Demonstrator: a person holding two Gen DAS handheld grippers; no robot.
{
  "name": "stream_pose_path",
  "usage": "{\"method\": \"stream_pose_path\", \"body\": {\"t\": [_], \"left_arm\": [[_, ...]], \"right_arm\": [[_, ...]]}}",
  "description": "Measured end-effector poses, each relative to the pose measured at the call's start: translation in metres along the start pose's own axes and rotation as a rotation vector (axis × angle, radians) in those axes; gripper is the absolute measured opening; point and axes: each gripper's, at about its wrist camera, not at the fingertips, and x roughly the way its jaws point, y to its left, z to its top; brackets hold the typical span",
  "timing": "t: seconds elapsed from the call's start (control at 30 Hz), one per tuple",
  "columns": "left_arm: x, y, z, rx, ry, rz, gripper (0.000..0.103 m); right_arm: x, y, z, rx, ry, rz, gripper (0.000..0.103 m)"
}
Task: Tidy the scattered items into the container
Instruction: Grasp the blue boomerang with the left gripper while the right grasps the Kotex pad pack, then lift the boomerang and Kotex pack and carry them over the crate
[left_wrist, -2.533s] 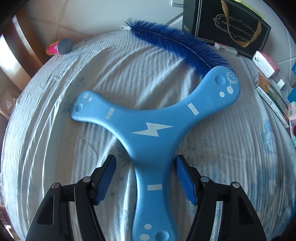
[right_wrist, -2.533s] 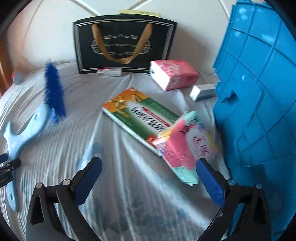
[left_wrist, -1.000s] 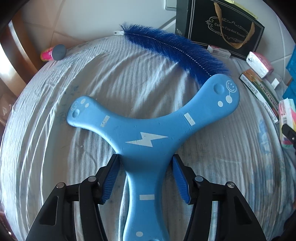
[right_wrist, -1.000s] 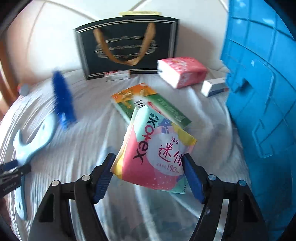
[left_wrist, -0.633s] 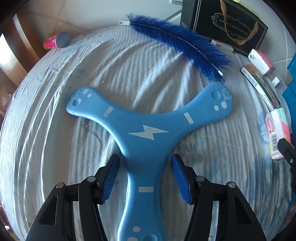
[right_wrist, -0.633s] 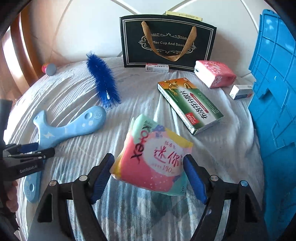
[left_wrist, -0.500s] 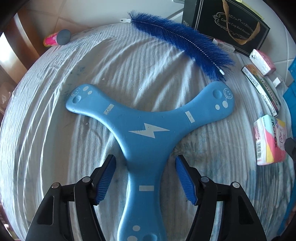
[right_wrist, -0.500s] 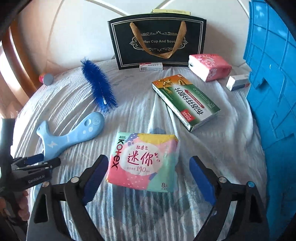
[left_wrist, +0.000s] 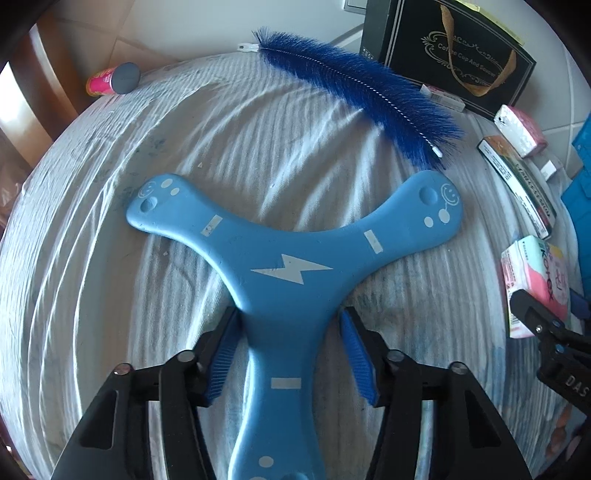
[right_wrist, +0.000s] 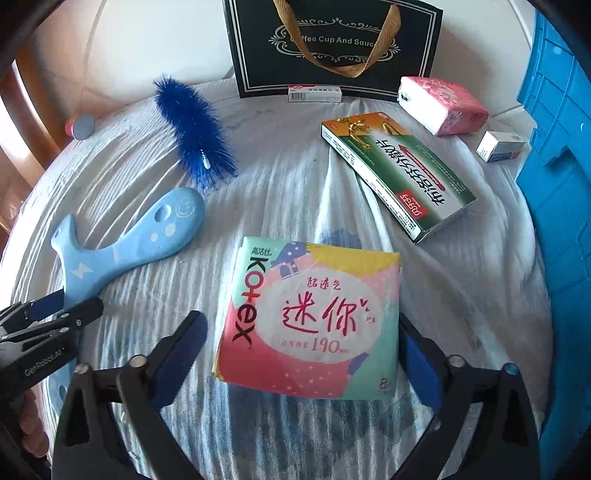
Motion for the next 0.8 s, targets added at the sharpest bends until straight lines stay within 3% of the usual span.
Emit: {"method": "stream_pose_path", "body": {"t": [0.13, 0.37, 0.57, 0.8], "left_arm": [[-0.005, -0.001, -0.002, 0.006, -0.01, -0.002, 0.048], [-0.05, -0.003, -0.004, 0.025, -0.108, -0.004, 0.048], [-0.103, 0.001, -0.01, 0.032, -0.201, -0.022, 0.048], [-0.183, -0.001, -0.022, 0.067, -0.341, -0.063, 0.048]], "right_arm": [[-0.01, 0.0, -0.002, -0.009, -0.013, 0.027, 0.078], [-0.052, 0.01, -0.002, -0.04, -0.093, 0.043, 0.078], [-0.111, 0.02, -0.004, -0.063, -0.198, 0.031, 0.078], [-0.199, 0.027, -0.012, -0.075, -0.336, -0.046, 0.078]]}}
